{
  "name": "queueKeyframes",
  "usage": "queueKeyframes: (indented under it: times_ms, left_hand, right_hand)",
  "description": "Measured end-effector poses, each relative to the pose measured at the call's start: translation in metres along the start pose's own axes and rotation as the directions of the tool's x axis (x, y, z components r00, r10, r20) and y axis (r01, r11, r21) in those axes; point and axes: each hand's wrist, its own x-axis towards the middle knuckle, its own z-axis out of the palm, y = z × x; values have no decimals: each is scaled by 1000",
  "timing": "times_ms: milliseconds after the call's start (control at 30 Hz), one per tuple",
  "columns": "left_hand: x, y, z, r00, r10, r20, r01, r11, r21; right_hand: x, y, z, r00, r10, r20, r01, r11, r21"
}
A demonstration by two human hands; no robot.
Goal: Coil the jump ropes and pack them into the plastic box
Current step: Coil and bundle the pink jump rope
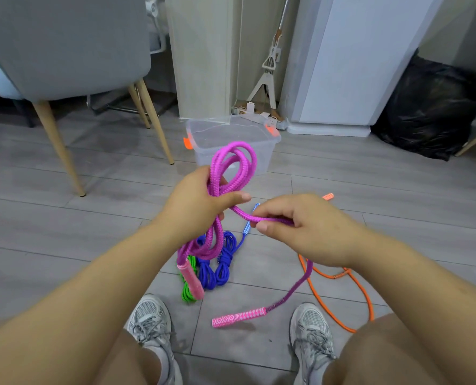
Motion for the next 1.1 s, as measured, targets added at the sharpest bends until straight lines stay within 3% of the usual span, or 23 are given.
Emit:
queueKeyframes:
  times_ms: [167, 267, 367, 467, 533, 633, 767, 900, 1000, 1100]
  left_hand:
    - [9, -9, 1, 975, 106, 194, -148, 966, 212]
    - [11, -14, -1, 931, 134, 340, -221, 948, 231]
    - [5, -10, 1, 881, 65, 468, -223, 931, 289]
    - [-1, -11, 9, 875, 25, 483, -249, 880, 406]
    - [-5, -9, 12, 873, 64, 484, -304, 846, 437]
    - [-10, -6, 17, 860, 96, 502, -326, 860, 393]
    - [-19, 1, 17, 882, 91, 462, -280, 890, 359]
    - [-24, 9, 12, 906, 162, 390, -263, 940, 219]
    - [-22, 12, 9, 959, 183, 218, -196, 980, 41]
    - [-18, 13, 8, 984, 178, -5, -178, 983, -44]
  right_hand:
    - [2, 2, -3, 996, -87, -34, 87, 996, 22]
    - [5, 2, -7, 979, -160, -125, 164, 986, 18]
    - [12, -4, -10, 956, -210, -205, 217, 976, 13]
    - [21, -11, -7, 938, -282, -204, 275, 959, -59]
    - [25, -14, -9, 945, -258, -203, 259, 966, -20]
    - [32, -7, -16, 968, -99, -230, 145, 970, 196]
    - [38, 14, -18, 990, 20, -139, 38, 914, 404]
    - [40, 20, -12, 994, 16, -104, 39, 861, 506]
    - [38, 17, -8, 986, -10, -165, 80, 904, 420]
    - [36, 13, 4, 992, 59, -112, 3, 874, 485]
